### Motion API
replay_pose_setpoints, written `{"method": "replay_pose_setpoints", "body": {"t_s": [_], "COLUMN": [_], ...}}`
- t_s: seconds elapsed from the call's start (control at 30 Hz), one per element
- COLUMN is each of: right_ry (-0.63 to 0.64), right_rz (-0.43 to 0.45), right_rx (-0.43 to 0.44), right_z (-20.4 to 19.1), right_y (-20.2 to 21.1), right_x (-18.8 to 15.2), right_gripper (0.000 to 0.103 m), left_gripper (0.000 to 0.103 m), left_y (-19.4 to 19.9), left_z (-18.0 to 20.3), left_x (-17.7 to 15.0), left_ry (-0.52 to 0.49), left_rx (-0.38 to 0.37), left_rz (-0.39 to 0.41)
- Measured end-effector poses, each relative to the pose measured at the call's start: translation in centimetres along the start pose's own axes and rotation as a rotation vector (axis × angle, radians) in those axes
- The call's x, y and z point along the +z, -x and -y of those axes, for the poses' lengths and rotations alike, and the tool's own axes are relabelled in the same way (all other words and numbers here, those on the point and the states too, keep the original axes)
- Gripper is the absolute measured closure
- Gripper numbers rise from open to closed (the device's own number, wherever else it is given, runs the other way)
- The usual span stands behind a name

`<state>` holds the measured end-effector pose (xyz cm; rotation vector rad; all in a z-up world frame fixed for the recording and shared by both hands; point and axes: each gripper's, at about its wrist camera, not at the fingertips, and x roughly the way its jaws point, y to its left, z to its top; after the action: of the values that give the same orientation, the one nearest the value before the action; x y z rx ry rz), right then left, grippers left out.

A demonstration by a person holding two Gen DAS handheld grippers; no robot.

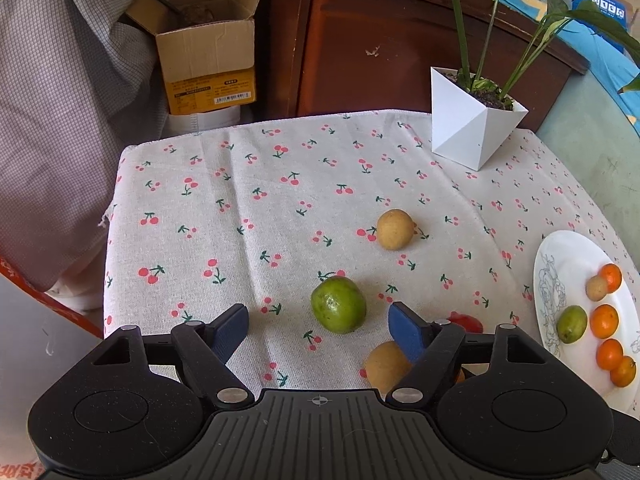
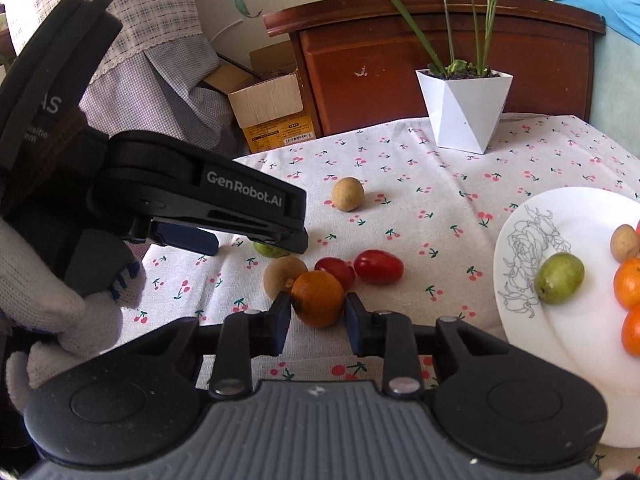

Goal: Organize fruits
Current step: 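Move the left tool to a green plum while the right tool approaches an orange, then grasp the green plum with the left tool while the right tool grasps the orange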

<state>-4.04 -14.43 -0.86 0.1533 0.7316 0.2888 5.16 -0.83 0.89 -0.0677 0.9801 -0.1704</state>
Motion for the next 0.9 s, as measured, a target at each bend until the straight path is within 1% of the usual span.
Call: {"method": "replay_pose_setpoints", "body": {"t_s": [0.1,0.2,0.4,0.47,0.5,0.53,0.6,0.83,0.9], "right_ry": [-0.003,-0.002,-0.01,-0.013,-0.014,-0.013,-0.009,-0.025,-0.029], "right_rz": [-0.001,-0.002,-0.004,-0.003,-0.004,-0.004,-0.005,-0.003,-0.002], "right_rx": [0.0,-0.001,0.003,0.003,0.004,0.004,0.003,-0.006,-0.009], "right_z": [0.1,0.1,0.2,0.2,0.2,0.2,0.2,0.3,0.4], "right_y": [0.1,0.1,-0.1,-0.1,-0.1,0.0,0.0,0.1,0.1], "right_x": [0.0,0.0,0.0,0.0,0.0,0.0,0.0,0.0,0.1], "right_gripper": [0.074,0.074,0.072,0.072,0.072,0.072,0.074,0.075,0.075], "left_gripper": [0.031,0.037,0.045,0.05,0.054,0.06,0.066,0.074,0.075], "left_y": [-0.1,-0.3,-0.6,-0.6,-0.5,-0.5,-0.5,-0.3,-0.3], "left_z": [-0.1,-0.1,0.3,0.5,0.5,0.6,0.6,1.3,1.3], "left_x": [0.1,0.2,0.1,0.0,-0.1,0.0,0.0,-0.3,-0.4], "left_ry": [0.001,-0.003,-0.038,-0.059,-0.064,-0.068,-0.066,-0.105,-0.108], "left_rx": [0.006,0.009,0.021,0.029,0.029,0.025,0.006,-0.018,-0.016], "left_rz": [0.008,0.019,0.049,0.062,0.065,0.067,0.066,0.069,0.073]}}
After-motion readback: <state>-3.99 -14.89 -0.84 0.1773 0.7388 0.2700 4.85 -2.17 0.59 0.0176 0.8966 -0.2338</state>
